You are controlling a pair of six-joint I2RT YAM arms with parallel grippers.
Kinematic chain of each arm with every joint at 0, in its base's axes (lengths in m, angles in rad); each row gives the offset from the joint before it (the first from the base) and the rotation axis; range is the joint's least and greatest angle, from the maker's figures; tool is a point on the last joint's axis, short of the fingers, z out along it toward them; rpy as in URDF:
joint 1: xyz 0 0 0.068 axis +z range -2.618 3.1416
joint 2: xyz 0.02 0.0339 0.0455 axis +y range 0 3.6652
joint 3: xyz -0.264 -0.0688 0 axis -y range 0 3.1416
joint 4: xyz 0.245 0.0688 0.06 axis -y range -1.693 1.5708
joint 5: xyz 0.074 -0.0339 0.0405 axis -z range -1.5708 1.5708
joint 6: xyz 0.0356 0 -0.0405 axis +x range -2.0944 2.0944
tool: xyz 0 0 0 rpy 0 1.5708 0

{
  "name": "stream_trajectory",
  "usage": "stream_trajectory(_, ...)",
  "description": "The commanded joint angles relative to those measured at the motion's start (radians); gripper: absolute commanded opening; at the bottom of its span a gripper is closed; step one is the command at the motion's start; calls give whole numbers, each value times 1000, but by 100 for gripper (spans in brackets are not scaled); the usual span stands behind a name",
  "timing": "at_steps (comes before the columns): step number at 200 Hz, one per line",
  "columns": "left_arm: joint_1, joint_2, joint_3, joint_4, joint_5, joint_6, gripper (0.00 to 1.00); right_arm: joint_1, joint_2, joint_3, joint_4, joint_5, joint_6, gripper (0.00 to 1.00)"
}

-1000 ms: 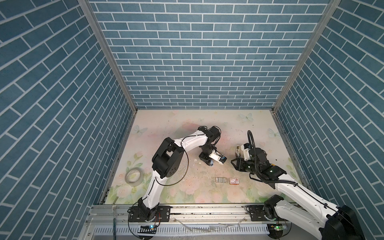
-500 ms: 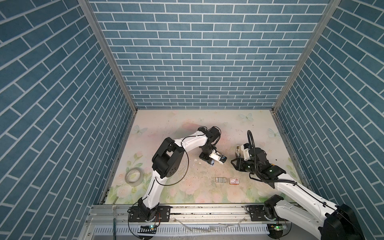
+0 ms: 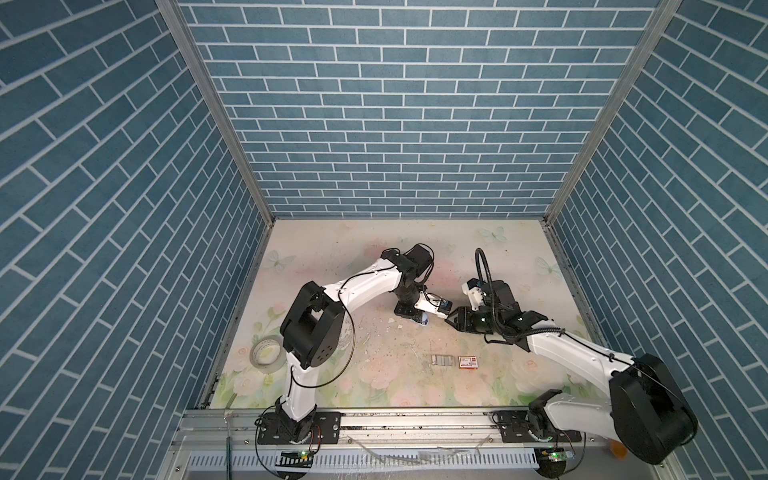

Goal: Load the staples into the stapler
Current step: 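Lift the light-blue stapler toward the right gripper while the right gripper grips its top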

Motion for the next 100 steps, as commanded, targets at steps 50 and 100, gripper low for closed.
stream_trajectory(50, 7, -64, -83, 64, 40, -117, 6, 29, 150, 85, 130, -179, 22, 39)
stream_trajectory(100, 22, -54, -67, 72, 75, -155, 5, 56, 168, 88, 109, -167, 13, 33)
